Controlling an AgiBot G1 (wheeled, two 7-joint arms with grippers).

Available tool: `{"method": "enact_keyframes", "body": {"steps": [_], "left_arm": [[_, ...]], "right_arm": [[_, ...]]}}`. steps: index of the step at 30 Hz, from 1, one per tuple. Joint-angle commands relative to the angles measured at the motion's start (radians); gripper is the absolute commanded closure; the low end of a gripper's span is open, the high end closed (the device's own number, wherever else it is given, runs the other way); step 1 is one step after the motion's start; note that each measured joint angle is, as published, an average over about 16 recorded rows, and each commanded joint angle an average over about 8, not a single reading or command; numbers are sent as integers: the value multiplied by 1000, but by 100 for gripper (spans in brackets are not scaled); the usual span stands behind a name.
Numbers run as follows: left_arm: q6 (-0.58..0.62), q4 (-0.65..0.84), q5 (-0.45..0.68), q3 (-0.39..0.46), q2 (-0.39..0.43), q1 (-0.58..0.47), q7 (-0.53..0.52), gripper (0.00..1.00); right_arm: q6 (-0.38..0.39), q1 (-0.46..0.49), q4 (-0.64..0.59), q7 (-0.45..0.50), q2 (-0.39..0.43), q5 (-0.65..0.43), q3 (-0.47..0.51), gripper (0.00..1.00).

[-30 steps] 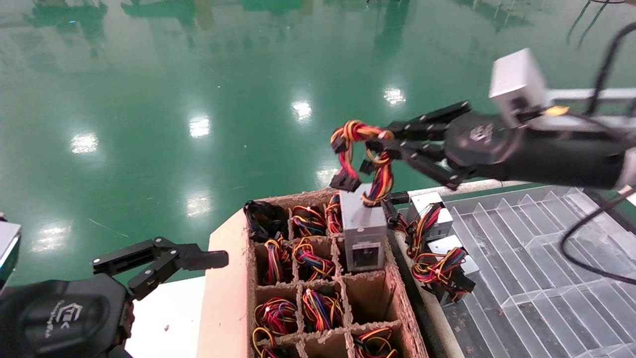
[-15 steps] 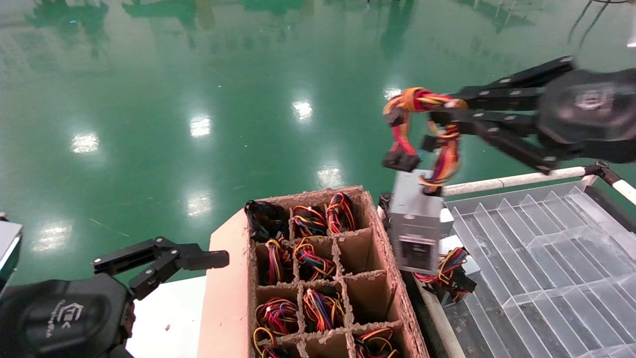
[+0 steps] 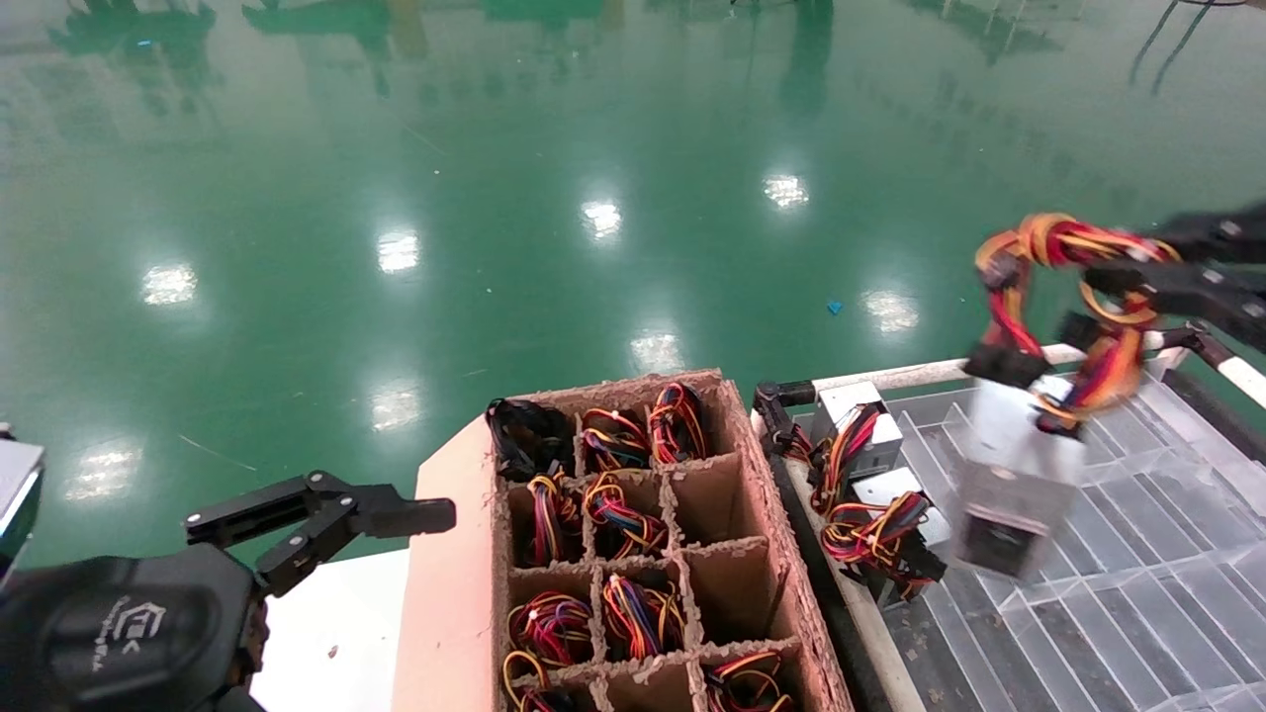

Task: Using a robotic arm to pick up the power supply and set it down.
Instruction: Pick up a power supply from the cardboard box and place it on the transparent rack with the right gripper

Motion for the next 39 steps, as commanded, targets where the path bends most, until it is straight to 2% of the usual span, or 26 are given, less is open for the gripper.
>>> {"method": "enact_keyframes", "body": {"steps": [1, 10, 19, 29, 39], "left_arm": [[0, 0, 0, 0, 0, 0, 0, 0], [0, 0, 0, 0, 0, 0, 0, 0], [0, 0, 0, 0, 0, 0, 0, 0], [0, 0, 0, 1, 0, 0, 0, 0], [0, 0, -1, 1, 0, 0, 0, 0]], "right_arm": [[2, -19, 14, 9, 33, -1, 5, 100], [-16, -89, 38, -15, 98, -48, -22, 100], [-47, -106, 49, -54, 74, -108, -63, 100], [-97, -44, 46, -67, -12, -208, -133, 100], [-125, 69, 38, -88, -94, -252, -269, 100]]}}
